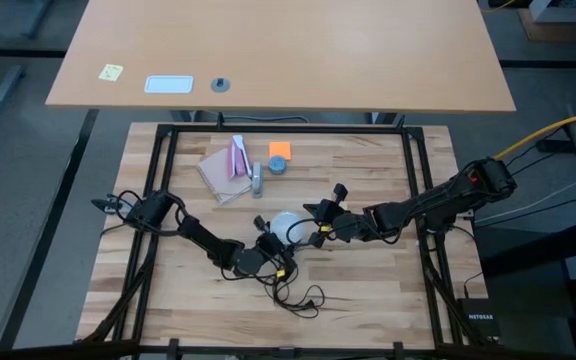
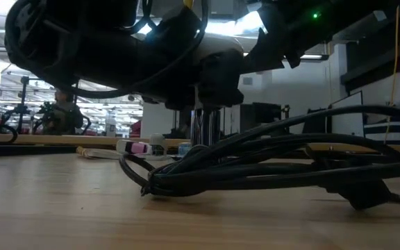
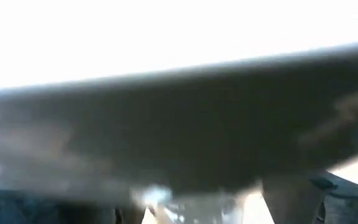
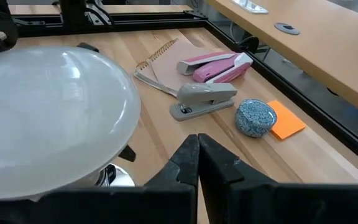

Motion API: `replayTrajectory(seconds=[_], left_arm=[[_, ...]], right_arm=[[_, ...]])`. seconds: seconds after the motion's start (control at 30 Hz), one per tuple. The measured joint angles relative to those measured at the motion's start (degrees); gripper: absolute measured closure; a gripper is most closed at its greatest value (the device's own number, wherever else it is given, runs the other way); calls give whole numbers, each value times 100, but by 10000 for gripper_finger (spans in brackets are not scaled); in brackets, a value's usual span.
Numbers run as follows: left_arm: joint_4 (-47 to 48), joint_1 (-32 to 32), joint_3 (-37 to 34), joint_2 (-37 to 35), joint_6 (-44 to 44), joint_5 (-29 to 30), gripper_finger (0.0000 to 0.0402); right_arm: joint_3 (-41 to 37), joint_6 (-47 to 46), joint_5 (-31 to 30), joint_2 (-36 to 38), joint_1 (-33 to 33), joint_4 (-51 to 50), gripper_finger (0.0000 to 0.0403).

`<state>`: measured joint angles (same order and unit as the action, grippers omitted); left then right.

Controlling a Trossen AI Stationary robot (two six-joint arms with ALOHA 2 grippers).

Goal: Screw lightbulb
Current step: Remove the white lightbulb from the silver lamp

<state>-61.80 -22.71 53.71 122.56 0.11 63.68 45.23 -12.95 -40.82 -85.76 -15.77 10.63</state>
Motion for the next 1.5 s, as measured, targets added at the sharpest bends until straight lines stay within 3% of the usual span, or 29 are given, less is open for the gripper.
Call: replayTrajectory(seconds=[0.17,0.4,1.0,1.2,1.33,1.5], left_arm=[[206,-29,-2,0,-482,9,150],[957,-29,-7,4,-1889,9,150],[1177,-167,-9,-182,-2009,39,150],[1198,-364,-10,-348,-1663,761,150],[1180,-447,-249,-354,-2083,916,150],[1173,-484,-849,-539,-3291,932,150]], right_arm=[[0,40,0,0,0,-11,394],[0,149,81,0,0,-14,394],[4,195,178,4,0,-21,394],[4,195,280,4,0,-26,394],[4,195,293,5,0,-30,394],[4,195,293,7,0,-51,394]])
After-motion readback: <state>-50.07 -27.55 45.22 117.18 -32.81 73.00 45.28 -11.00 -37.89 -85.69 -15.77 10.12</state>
